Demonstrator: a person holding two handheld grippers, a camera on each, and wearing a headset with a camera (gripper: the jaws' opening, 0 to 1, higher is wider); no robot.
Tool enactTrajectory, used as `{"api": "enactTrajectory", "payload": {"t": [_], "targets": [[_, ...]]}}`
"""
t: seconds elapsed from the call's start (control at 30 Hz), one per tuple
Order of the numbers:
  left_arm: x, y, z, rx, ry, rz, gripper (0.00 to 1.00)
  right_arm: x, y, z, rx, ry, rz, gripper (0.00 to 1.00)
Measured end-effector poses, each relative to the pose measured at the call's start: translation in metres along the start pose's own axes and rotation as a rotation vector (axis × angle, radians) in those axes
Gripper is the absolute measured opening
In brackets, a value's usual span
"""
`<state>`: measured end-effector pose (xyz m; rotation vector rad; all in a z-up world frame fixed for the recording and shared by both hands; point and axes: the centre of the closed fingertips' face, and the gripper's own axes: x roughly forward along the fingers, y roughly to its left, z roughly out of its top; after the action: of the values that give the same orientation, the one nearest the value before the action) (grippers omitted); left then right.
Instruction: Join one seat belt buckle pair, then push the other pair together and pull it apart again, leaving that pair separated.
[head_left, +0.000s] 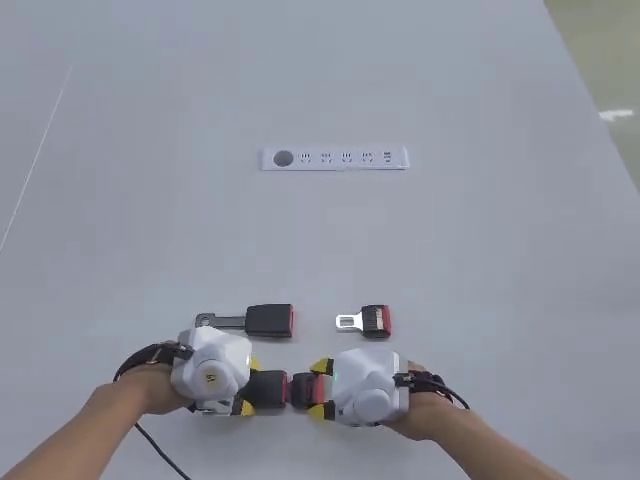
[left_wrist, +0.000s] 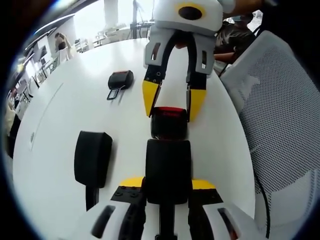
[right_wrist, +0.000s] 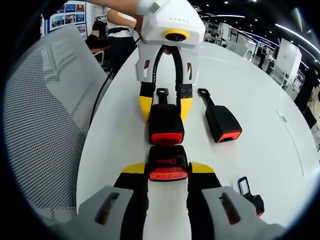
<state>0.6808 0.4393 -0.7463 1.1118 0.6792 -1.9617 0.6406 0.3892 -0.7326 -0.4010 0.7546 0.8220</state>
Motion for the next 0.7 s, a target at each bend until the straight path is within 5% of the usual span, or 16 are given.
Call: {"api": "enactTrajectory", "payload": {"t": [0.2,0.7], "targets": [[0.0004,-0.0008,-0.0005,-0.003,-0.032,0.02,0.33,0.001,0.0014,-0.0005,-0.024,0.016,-0.02,0.29],[0.0023,-0.0003,0.0021,-0.021,-0.019,0.033,0.36,0.0046,0.0006,0.003,0.017,0.02,-0.028,0.38]]}}
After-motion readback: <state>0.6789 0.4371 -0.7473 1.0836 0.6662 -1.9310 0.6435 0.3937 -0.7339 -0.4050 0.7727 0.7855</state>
